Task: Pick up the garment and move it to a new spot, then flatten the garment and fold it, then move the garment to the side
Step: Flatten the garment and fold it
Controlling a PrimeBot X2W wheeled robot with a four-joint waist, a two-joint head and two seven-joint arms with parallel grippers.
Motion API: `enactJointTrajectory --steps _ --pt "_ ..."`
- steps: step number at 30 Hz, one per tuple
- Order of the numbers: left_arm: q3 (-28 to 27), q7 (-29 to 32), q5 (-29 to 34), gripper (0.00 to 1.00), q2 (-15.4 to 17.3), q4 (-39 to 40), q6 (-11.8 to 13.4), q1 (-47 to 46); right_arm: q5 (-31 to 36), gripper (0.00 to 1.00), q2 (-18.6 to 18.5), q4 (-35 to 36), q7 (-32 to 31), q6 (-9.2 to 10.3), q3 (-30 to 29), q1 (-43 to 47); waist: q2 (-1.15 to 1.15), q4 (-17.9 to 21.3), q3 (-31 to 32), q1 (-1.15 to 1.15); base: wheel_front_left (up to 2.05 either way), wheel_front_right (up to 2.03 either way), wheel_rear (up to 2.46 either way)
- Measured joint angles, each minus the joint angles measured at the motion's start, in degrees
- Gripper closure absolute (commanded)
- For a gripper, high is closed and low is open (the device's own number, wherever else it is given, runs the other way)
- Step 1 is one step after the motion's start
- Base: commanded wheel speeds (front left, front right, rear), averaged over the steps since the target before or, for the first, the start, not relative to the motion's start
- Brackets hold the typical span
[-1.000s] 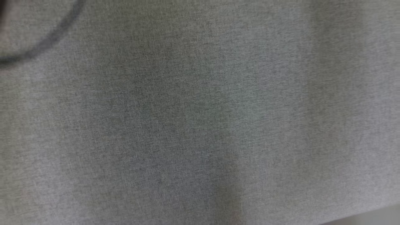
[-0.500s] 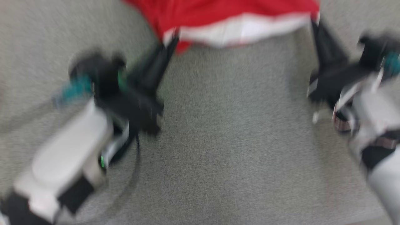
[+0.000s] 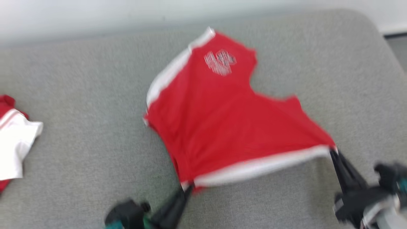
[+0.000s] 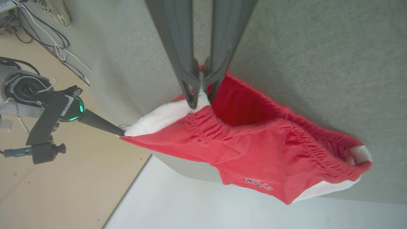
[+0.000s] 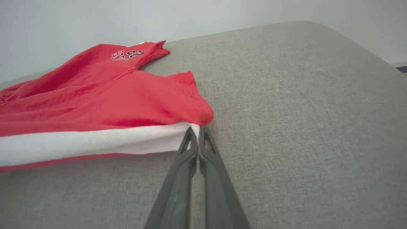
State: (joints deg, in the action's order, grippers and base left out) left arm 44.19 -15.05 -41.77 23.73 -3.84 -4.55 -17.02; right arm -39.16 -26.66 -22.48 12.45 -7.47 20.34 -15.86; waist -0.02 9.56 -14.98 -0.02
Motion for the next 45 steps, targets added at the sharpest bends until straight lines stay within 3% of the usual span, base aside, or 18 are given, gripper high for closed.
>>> enactJointTrajectory --steps 5,13,17,22,31,38,45 --pt "-0.67 0.0 2.52 1.0 -1.55 1.29 -1.05 8.17 2.15 1.0 0.48 8.55 -4.21 0.0 -7.59 13.68 0.0 -0.38 4.76 0.0 0.0 0.0 0.0" --pt "-1.77 0.0 3.74 1.0 -3.61 2.35 -2.0 12.98 5.94 1.0 6.64 21.95 -11.84 0.0 -17.97 27.36 0.01 -2.1 8.27 0.01 0.0 0.0 0.0" --pt "-2.2 0.0 3.79 1.0 -4.31 1.98 -2.41 13.19 7.43 1.0 7.39 26.22 -14.4 0.0 -20.82 26.82 0.01 -3.57 8.57 0.02 0.0 0.0 0.0" --pt "-0.69 0.01 3.81 1.0 -5.36 0.81 -2.58 10.95 8.81 1.0 4.59 26.21 -18.09 0.0 -20.45 18.41 0.02 -5.26 8.13 0.02 0.0 0.0 0.0" --pt "1.32 0.0 1.75 1.0 -10.1 -2.87 -2.86 -0.93 10.74 1.0 0.67 13.73 -20.6 0.0 -14.99 -4.11 0.02 -9.84 5.73 0.03 0.0 0.0 0.0" --pt "-2.4 0.0 0.18 1.0 -15.32 -9.57 -2.86 -8.72 13.32 1.0 0.64 -1.53 -20.58 0.0 -9.18 -21.55 0.03 -13.03 1.51 0.04 0.0 0.0 0.0" --pt "-4.22 0.0 0.56 1.0 -18.34 -15.55 -2.86 -14.58 13.68 1.0 2.78 -17.89 -18.06 0.0 -6.34 -36.25 0.03 -15.75 -3.52 0.04 0.0 0.0 0.0"
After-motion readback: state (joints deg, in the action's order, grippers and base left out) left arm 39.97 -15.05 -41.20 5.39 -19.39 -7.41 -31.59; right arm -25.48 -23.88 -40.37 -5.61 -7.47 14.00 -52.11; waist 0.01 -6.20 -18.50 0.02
